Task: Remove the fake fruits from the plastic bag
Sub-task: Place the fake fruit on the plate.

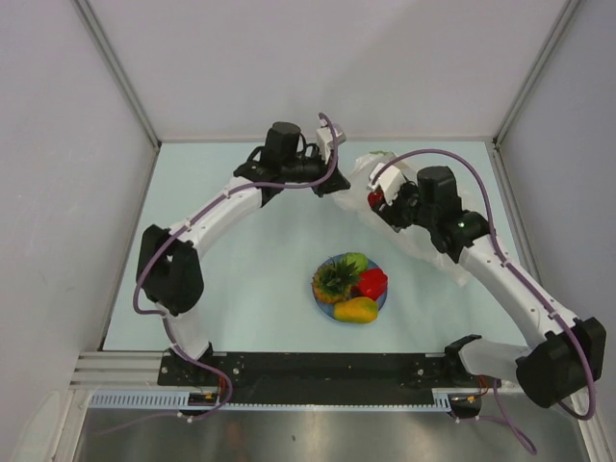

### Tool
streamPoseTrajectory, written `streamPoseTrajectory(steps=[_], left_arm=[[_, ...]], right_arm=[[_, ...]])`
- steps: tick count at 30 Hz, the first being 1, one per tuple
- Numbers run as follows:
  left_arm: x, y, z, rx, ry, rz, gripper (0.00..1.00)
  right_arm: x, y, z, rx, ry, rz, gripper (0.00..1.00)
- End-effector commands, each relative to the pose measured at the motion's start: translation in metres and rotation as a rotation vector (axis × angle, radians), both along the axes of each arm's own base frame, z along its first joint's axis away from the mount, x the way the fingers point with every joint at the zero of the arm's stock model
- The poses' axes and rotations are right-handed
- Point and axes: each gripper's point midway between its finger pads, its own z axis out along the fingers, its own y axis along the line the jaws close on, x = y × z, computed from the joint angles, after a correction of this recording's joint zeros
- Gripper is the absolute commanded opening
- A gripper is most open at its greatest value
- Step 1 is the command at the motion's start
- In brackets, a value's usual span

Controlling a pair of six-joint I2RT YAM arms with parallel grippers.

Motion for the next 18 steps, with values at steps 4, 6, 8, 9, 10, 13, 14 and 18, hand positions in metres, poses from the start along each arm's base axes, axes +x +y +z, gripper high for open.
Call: streamPoseTrajectory(steps=[4, 6, 8, 9, 10, 13, 14, 18], left_arm=[[0.099, 0.045, 0.037, -0.014, -0.12, 0.347, 0.0], [0.122, 0.068, 0.05, -0.014, -0.145, 0.423, 0.0], [0.133, 0.085, 0.06, -0.018, -0.171, 0.463, 0.0], [0.134, 0.09, 0.062, -0.011, -0.183, 0.47, 0.0], [0.134, 0.092, 0.064, -0.011, -0.187, 0.471, 0.0], [0.123, 0.096, 0.062, -0.015, -0.167, 0.454, 0.0], [0.119, 0.096, 0.062, -0.021, -0.157, 0.443, 0.0], [0.095, 0.092, 0.045, -0.035, -0.094, 0.395, 0.0]], right_arm=[[-0.084, 0.028, 0.036, 0.064, 0.088, 0.223, 0.38], [-0.099, 0.03, 0.025, 0.016, 0.102, 0.287, 0.38], [-0.111, 0.026, 0.019, -0.015, 0.094, 0.327, 0.38], [-0.115, 0.024, 0.008, -0.04, 0.101, 0.344, 0.38], [-0.117, 0.022, 0.006, -0.069, 0.06, 0.373, 0.38], [-0.12, 0.016, -0.009, -0.132, -0.001, 0.422, 0.38], [-0.121, 0.015, -0.013, -0.146, -0.017, 0.432, 0.38], [-0.126, 0.014, -0.035, -0.229, -0.124, 0.529, 0.38]])
